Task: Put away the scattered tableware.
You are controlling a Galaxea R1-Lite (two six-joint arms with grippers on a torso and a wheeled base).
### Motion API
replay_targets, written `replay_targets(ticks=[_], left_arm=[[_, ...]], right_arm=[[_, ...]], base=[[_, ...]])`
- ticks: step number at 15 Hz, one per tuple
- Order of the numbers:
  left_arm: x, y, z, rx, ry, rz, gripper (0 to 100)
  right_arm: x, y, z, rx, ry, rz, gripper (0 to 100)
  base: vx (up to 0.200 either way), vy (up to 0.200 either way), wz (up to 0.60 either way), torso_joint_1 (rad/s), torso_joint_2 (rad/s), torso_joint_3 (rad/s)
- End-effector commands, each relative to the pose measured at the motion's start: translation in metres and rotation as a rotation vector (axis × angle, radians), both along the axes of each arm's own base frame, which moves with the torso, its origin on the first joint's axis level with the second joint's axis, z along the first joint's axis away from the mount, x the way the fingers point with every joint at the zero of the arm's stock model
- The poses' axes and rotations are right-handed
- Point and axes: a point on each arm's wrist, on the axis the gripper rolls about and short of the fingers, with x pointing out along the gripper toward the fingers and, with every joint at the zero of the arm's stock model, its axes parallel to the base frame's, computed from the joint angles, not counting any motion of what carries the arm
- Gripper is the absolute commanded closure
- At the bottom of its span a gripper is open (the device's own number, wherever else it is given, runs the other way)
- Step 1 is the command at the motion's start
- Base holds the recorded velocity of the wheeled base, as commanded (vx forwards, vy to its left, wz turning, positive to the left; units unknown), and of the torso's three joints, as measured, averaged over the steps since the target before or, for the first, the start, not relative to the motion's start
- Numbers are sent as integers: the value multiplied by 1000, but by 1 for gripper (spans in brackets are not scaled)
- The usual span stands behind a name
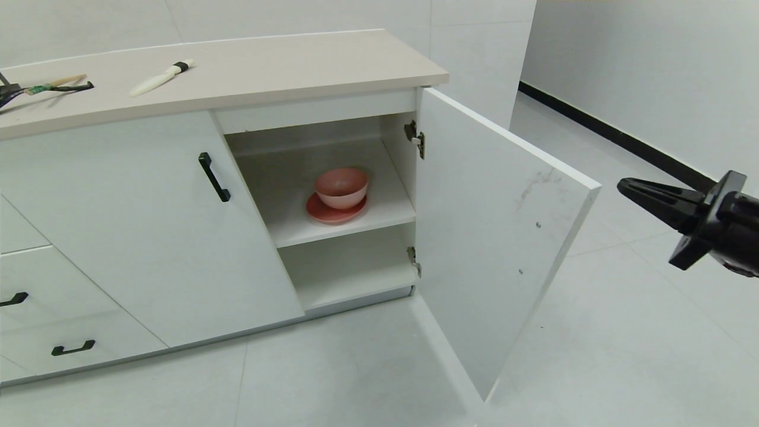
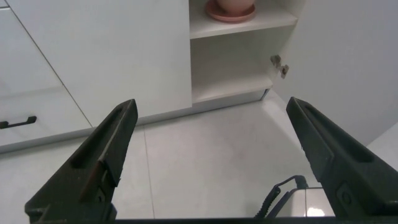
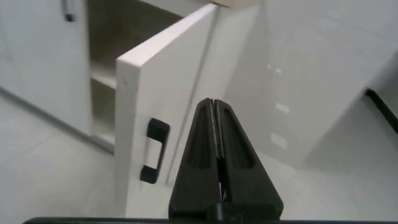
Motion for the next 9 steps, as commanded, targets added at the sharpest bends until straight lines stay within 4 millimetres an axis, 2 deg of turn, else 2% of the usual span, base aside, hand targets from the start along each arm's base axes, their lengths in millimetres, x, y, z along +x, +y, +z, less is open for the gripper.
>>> replay_targets(ticks=[1,4,7,9], left_arm=[[0,0,0,-1,1,0,0],[0,0,0,-1,0,0,0],[0,0,0,-2,1,0,0],[0,0,0,-2,1,0,0]], right_arm=[[33,9,-10,-10,25,41,100],[57,17,-18,-11,44,64,100],[66,46,-23,-13,49,157,100],[65,56,-24,-14,55,187,100]], base=[[0,0,0,0,0,0],[0,0,0,0,0,0],[0,0,0,0,0,0],[0,0,0,0,0,0]])
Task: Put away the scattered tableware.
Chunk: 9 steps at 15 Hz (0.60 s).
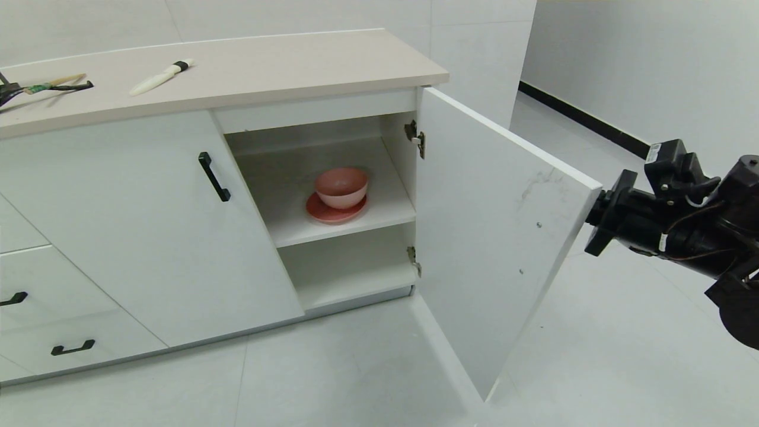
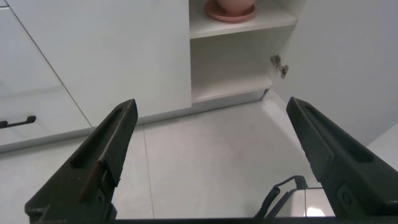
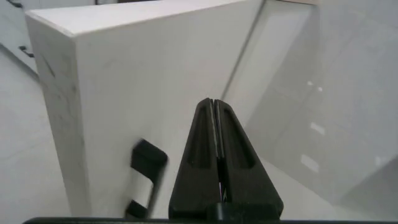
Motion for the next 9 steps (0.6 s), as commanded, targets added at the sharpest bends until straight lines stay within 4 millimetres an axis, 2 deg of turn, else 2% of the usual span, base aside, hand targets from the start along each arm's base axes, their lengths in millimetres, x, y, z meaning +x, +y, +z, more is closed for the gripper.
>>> replay_targets(ticks=[1,4,6,9], left_arm=[[0,0,0,0,1,0,0],[0,0,0,2,1,0,0],[0,0,0,2,1,0,0],[0,0,0,2,1,0,0]], right_arm=[[2,9,-6,-3,18,30,100],[-3,23,-6,-2,25,77,100],[-9,44,-7,-2,29,147,100],[-7,60,-14,-7,48,192,100]], base=[[0,0,0,0,0,0],[0,0,0,0,0,0],[0,0,0,0,0,0],[0,0,0,0,0,0]])
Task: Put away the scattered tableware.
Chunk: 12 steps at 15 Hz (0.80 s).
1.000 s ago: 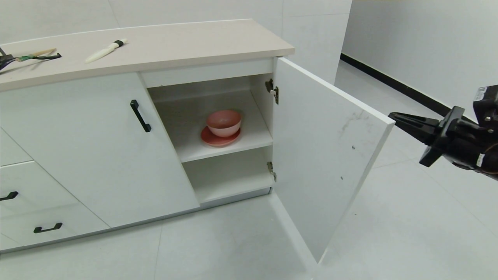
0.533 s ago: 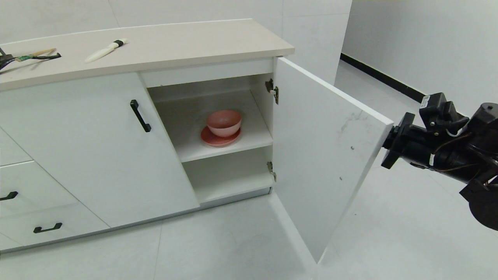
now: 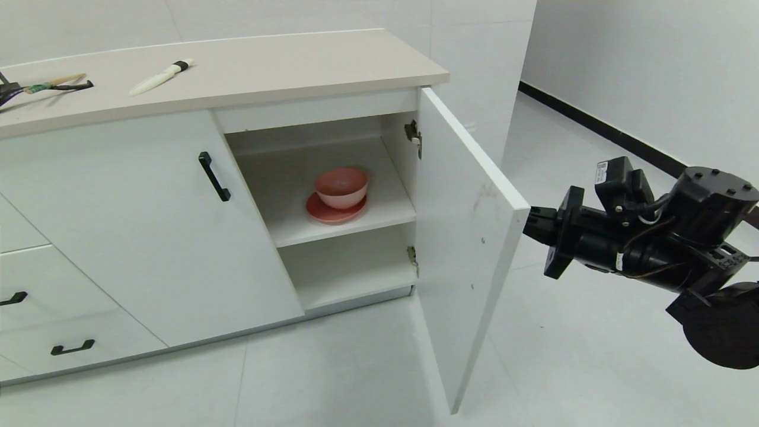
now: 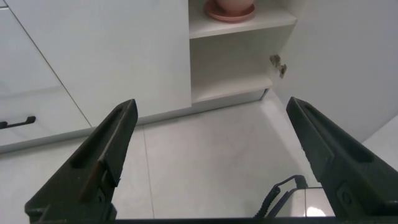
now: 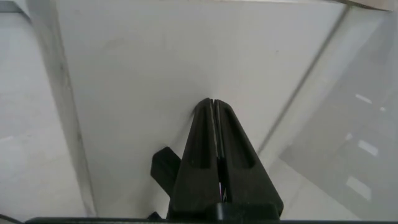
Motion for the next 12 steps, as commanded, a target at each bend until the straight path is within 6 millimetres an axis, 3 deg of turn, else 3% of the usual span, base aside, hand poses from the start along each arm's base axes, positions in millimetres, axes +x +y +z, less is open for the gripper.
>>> replay_targets(ticks=[1,7,12], left_arm=[[0,0,0,-1,1,0,0],[0,0,0,-1,1,0,0],[0,0,0,-1,1,0,0]], right_arm=[[7,9,-6,-3,10,20,100],[29,51,-10,23,2,100,100],[45,71,-7,45,-37,130,100]], base=[[0,0,0,0,0,0],[0,0,0,0,0,0],[0,0,0,0,0,0]])
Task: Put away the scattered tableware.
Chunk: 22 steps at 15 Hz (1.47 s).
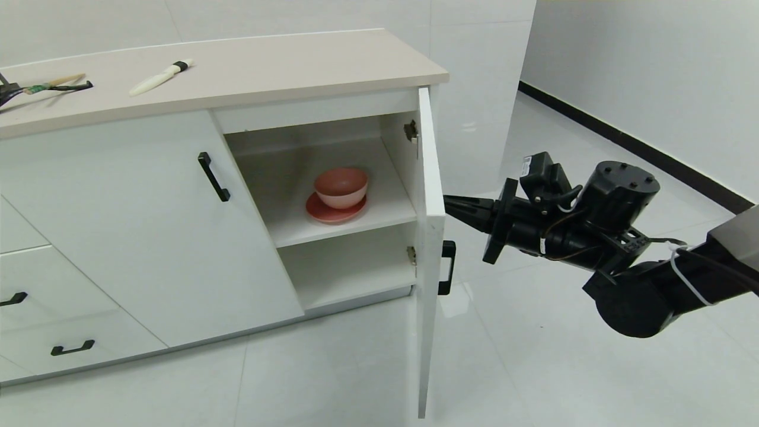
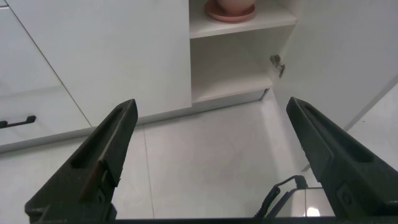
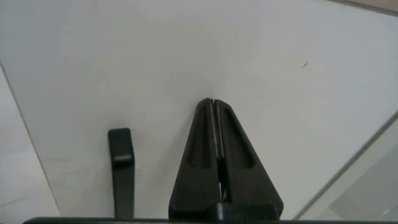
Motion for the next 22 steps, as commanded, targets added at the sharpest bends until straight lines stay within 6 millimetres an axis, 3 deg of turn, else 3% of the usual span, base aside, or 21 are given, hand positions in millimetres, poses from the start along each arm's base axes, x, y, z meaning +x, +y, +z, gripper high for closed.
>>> replay_targets(ticks=[1,7,15,22], left_arm=[[0,0,0,0,1,0,0],[0,0,0,0,1,0,0],[0,0,0,-2,1,0,0],[0,0,0,-2,1,0,0]], right_arm=[[7,12,-5,3,-3,20,100],[20,36,-16,9,-12,55,100],[28,87,-26,58,-41,106,100],[41,108,-36,106,-47,77,100]], base=[[0,0,0,0,0,0],[0,0,0,0,0,0],[0,0,0,0,0,0],[0,0,0,0,0,0]])
